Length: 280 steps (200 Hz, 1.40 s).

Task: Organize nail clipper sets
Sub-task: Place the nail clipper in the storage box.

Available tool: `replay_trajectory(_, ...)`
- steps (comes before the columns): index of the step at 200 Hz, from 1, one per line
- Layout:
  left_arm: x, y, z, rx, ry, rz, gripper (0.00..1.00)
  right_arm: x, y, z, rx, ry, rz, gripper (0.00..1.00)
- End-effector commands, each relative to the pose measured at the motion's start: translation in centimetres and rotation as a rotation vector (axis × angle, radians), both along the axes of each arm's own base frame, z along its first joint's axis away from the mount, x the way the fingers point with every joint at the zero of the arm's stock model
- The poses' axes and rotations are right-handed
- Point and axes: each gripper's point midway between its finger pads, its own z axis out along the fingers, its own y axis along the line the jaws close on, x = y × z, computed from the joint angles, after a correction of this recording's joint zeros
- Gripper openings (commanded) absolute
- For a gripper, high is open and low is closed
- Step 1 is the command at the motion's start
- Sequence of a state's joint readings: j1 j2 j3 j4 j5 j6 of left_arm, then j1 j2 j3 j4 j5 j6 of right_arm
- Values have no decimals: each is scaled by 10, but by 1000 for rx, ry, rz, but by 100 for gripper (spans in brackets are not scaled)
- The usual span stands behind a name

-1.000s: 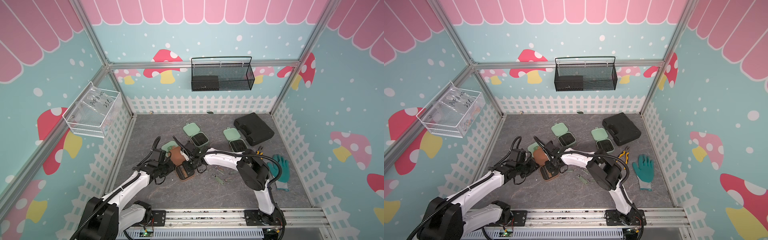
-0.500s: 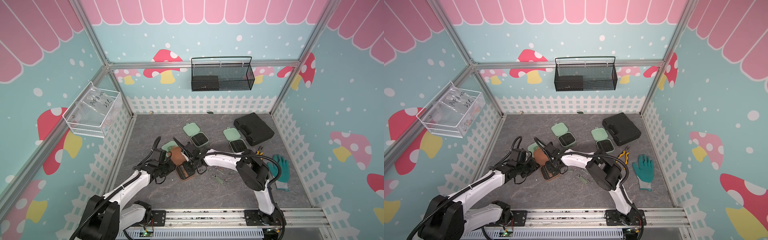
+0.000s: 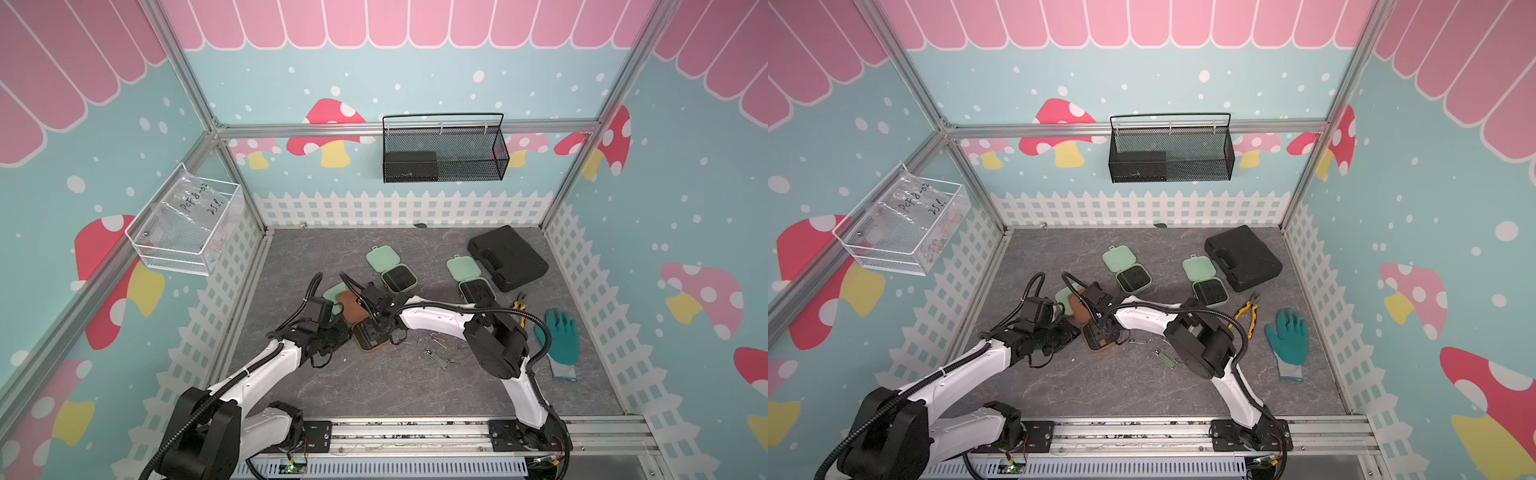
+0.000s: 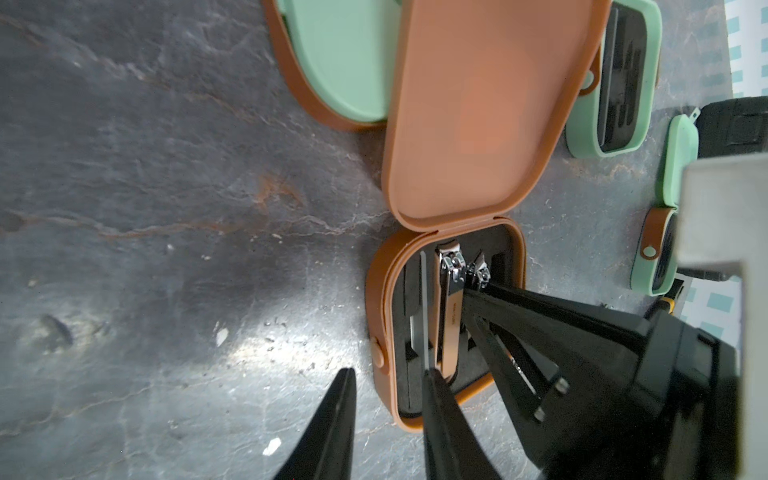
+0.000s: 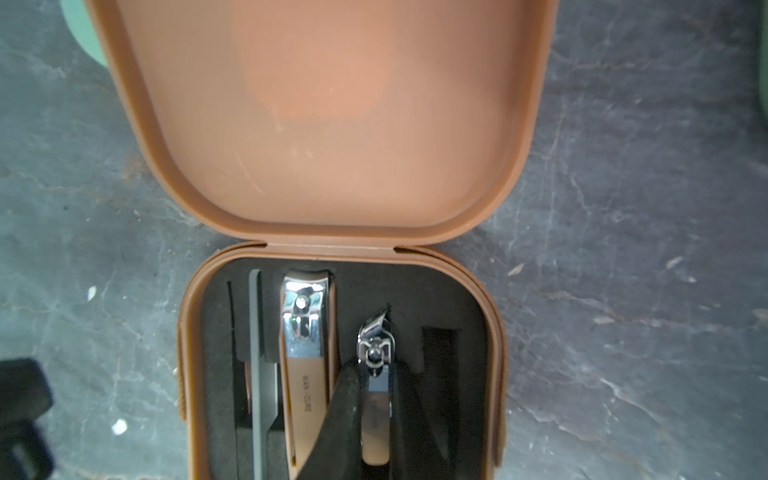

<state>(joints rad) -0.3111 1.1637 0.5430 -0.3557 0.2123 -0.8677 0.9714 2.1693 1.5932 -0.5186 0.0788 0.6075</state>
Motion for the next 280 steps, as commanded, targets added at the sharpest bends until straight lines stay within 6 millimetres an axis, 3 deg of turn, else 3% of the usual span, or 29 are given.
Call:
replay_trajectory(1, -1, -2, -3, -4, 4, -1, 31, -38, -79, -93, -374, 161, -12, 7)
replay_trajectory(32, -1, -2, -4, -3, 6, -2, 31, -37, -70, -82, -342, 151, 4, 13)
replay_trajectory(95, -1, -2, -3, -6, 2, -1, 31, -16, -19, -10, -144, 67, 71, 30)
replay_trajectory(178, -1, -1, -3, -4, 5, 0, 31, -8, 13, 63, 43, -5, 127, 31)
replay_trajectory(194, -1, -1, -4, -4, 6, 2, 31, -4, 14, 66, 56, -13, 121, 28)
replay_trajectory(280, -3, -1, -5, -3, 8, -1, 30, 18, 15, 38, 45, -2, 99, 20)
